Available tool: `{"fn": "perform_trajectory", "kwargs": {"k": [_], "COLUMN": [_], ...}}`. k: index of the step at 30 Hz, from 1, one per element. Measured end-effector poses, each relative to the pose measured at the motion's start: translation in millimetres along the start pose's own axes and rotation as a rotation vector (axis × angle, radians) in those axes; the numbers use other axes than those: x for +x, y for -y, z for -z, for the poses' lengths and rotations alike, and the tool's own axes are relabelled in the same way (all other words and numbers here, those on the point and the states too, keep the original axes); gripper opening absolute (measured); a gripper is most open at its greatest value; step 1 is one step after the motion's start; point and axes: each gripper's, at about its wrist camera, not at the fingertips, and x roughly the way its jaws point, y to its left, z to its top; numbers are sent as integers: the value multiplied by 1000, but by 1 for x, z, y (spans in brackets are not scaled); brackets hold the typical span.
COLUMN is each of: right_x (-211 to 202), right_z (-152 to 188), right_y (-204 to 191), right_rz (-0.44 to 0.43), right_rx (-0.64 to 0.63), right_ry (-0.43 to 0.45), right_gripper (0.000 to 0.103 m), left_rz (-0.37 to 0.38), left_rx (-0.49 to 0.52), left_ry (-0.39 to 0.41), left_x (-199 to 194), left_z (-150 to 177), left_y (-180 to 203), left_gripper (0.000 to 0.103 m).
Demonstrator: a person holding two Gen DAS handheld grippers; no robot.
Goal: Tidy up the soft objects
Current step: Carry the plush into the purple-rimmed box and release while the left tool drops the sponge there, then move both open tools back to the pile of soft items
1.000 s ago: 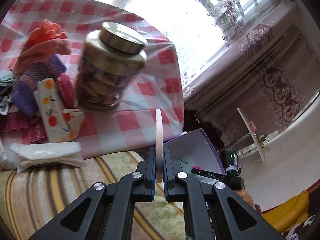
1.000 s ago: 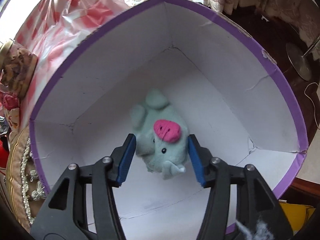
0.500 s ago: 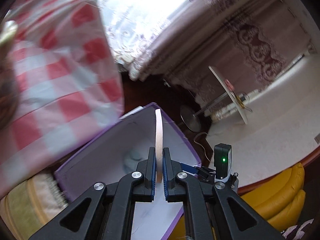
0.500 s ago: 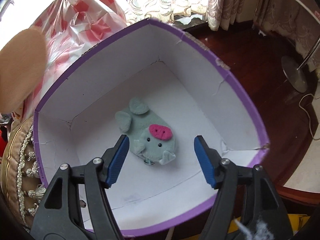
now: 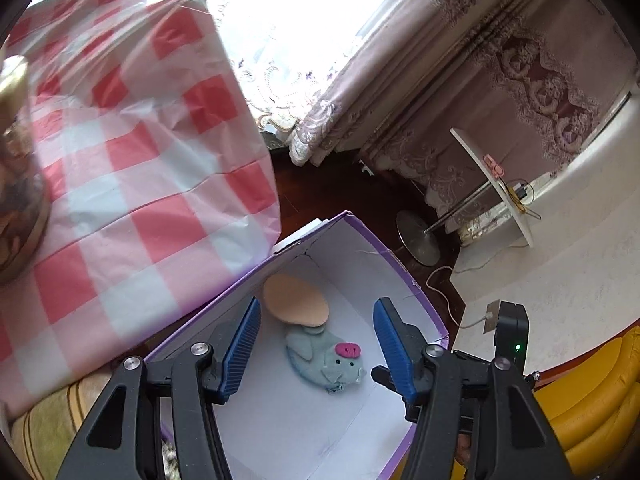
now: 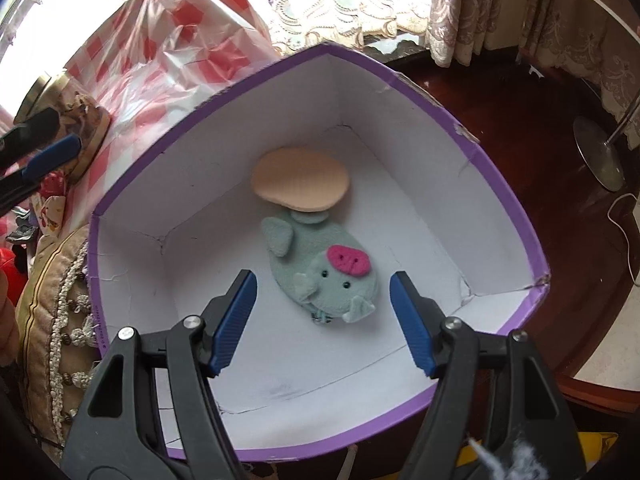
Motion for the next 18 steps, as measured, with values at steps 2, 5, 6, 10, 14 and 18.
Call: {"fn": "perform_trajectory", "kwargs": {"k": [2,5,6,10,14,18], "right_x": [-4,-12,-14,-24,-30,-31], "right_z": [-1,-4,-5,-9,-15,-16], "right_y": [-7,-21,-27,-51,-86,-121], "right_rz": [-11,-40,-48,-98,-150,-175], "right_rx": [-6,-14,-24,-65,-119,-202], "right_ry": [23,70,83,134,129,117], "right_gripper": [72,72,73,75,75,75], "left_rz": [-8,-27,-30,-61,-77,-119], "left_rx": [-20,-45,-63,-95,-159,-225], "left_ry": [38,75,84,112,145,202], "left_x": [-15,-29,-38,-68,-98,-135], "left_z": [11,20,23,34,50,66], "left_y": [-7,-17,-23,-41,-71,-105], "left_gripper": [61,64,64,64,64,64]}}
